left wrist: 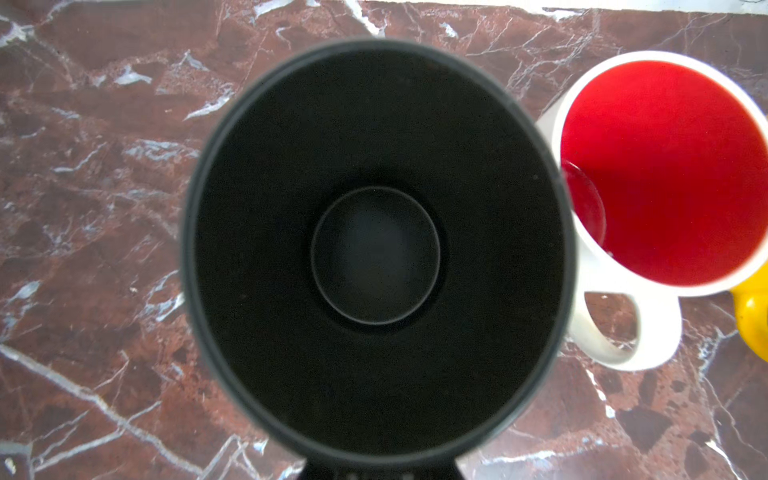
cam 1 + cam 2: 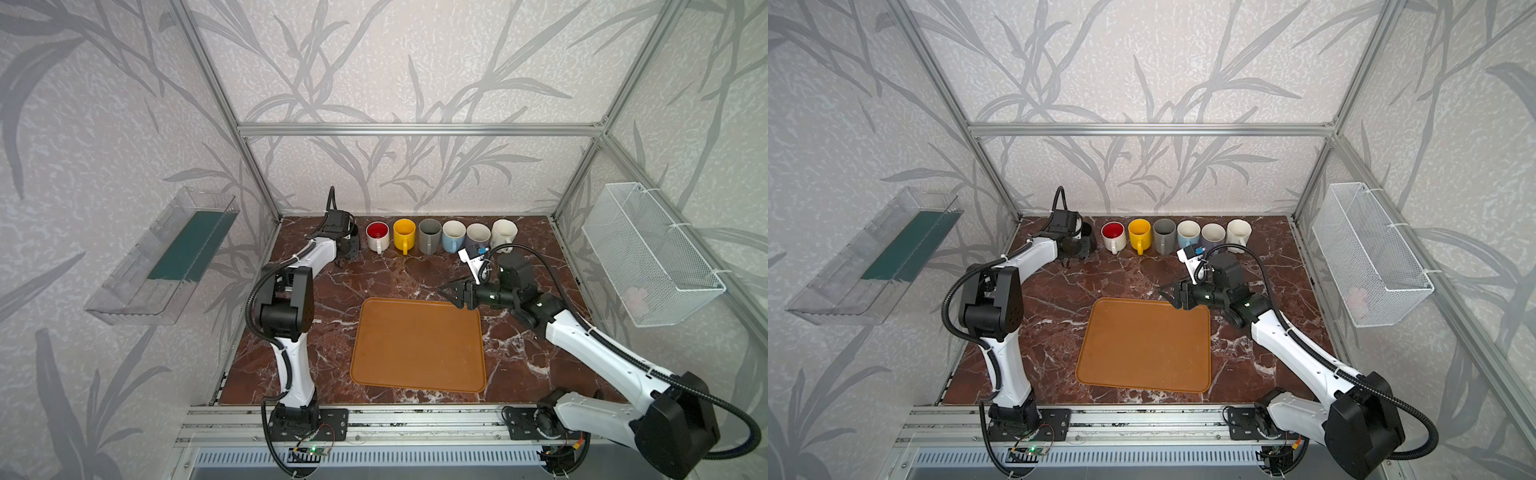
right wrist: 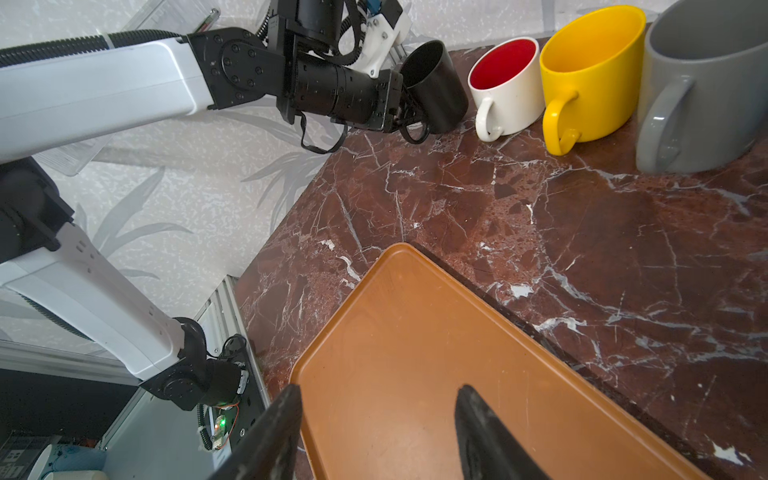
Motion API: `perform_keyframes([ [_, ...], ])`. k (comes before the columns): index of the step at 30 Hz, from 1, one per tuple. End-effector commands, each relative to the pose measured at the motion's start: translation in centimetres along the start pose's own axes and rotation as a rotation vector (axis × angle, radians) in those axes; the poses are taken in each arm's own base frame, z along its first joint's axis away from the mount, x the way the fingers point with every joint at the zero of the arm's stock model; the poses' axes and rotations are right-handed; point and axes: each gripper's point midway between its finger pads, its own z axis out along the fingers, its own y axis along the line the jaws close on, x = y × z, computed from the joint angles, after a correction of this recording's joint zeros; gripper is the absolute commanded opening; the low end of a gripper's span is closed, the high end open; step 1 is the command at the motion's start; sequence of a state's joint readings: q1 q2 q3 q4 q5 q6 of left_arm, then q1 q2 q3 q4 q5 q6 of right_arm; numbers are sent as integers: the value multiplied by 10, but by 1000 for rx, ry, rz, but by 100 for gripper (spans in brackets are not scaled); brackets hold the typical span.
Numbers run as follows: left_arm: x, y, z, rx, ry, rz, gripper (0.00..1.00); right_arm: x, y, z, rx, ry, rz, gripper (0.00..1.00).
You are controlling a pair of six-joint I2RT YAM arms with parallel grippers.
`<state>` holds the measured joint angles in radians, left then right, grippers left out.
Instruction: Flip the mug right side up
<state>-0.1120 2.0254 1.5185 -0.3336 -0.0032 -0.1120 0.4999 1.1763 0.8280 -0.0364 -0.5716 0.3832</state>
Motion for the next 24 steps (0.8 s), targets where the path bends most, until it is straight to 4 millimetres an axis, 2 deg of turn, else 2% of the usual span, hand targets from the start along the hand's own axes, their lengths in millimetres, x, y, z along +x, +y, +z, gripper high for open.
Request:
perform_keyframes([
  [1,-39,1,-9,-8,-109,29,0,0,-2,-4,13,-5,-12,60],
  [13,-33,-3,17,11,-77,30,0,0,-4,-2,21,1,-1,59],
  [24,-28,-4,19,17,-59,25,0,0,-12,3,45,7,14,60],
])
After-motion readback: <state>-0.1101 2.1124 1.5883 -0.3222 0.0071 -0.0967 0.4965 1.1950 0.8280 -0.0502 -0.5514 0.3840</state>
